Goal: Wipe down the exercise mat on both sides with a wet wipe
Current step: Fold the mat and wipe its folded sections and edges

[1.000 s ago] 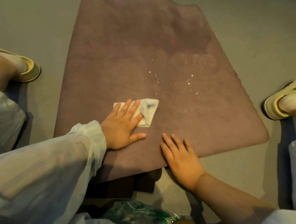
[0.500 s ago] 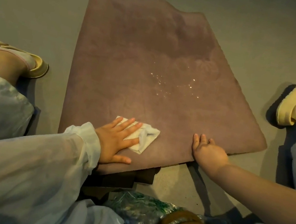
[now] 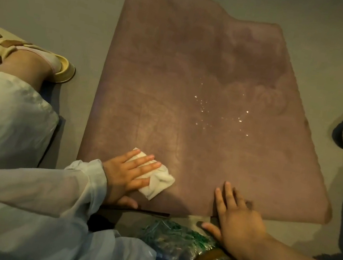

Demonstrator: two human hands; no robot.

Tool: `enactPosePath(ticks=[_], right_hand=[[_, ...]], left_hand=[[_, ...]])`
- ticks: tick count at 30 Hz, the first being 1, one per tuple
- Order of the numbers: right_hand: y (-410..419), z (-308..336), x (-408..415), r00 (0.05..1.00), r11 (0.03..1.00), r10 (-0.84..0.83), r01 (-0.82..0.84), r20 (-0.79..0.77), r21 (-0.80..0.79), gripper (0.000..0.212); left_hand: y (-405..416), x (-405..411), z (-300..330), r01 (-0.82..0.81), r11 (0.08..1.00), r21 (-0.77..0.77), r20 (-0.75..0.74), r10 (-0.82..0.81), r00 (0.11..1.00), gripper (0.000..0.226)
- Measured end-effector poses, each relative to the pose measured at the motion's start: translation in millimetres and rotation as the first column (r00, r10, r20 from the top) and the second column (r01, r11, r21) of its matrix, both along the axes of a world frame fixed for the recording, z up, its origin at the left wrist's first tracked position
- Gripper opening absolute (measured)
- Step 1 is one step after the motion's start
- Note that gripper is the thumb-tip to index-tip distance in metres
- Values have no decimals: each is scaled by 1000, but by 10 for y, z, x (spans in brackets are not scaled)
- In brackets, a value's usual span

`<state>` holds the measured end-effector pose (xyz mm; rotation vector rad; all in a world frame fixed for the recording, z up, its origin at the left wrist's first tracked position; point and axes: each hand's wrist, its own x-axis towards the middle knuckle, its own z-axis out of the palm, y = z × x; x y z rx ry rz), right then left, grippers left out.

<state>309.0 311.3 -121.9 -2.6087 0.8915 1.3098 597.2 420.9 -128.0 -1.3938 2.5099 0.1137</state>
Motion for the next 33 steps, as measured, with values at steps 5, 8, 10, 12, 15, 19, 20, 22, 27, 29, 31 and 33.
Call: enactPosePath(ticks=[5,8,10,12,15,19,20,22,27,29,31,33], right_hand=[[-146,-125,155,949,996,-58,35,311,80,76],[-458,-255,289,878,993,-107,115,466,12,64],[-716,-340,339,850,977,-136,200,509,-72,60],[-951,-384,367,815,940,-189,311,548,-139,57],[-1158,-418,355,778,895,-217,399,590,-198,57],[-1203,-489,331,744,887,-226,424,628,-182,62],[-1199,-500,328,727,883,-221,433,650,-184,61],[-1203,-504,320,701,878,-209,442,682,-185,62],[-1234,-500,338,675,889,-169,419,718,-185,55],[-1244,-506,338,665,890,-157,415,730,-187,54],[-1249,-518,327,662,889,-155,417,733,-189,54],[-1257,-536,320,661,888,-157,420,734,-188,54]], left_hand=[[-423,-26,-32,-251,965,-80,-10,251,968,73],[-715,21,-183,-455,889,-45,21,456,890,78],[-900,41,-267,-543,837,-64,49,546,837,76],[-1083,45,-304,-604,794,-75,48,607,793,75],[-1376,88,-288,-702,709,-64,15,704,710,73],[-1842,321,-267,-804,593,-38,-12,805,593,71],[-1961,395,-260,-818,574,-20,-12,818,575,71],[-2195,521,-254,-840,543,9,-3,840,543,72],[-2693,726,-255,-873,485,55,-17,874,485,73],[-2852,805,-239,-883,468,36,-51,883,466,71],[-2960,911,-196,-881,473,-21,-82,877,473,67],[-2988,1023,-147,-825,550,-127,-132,815,564,59]])
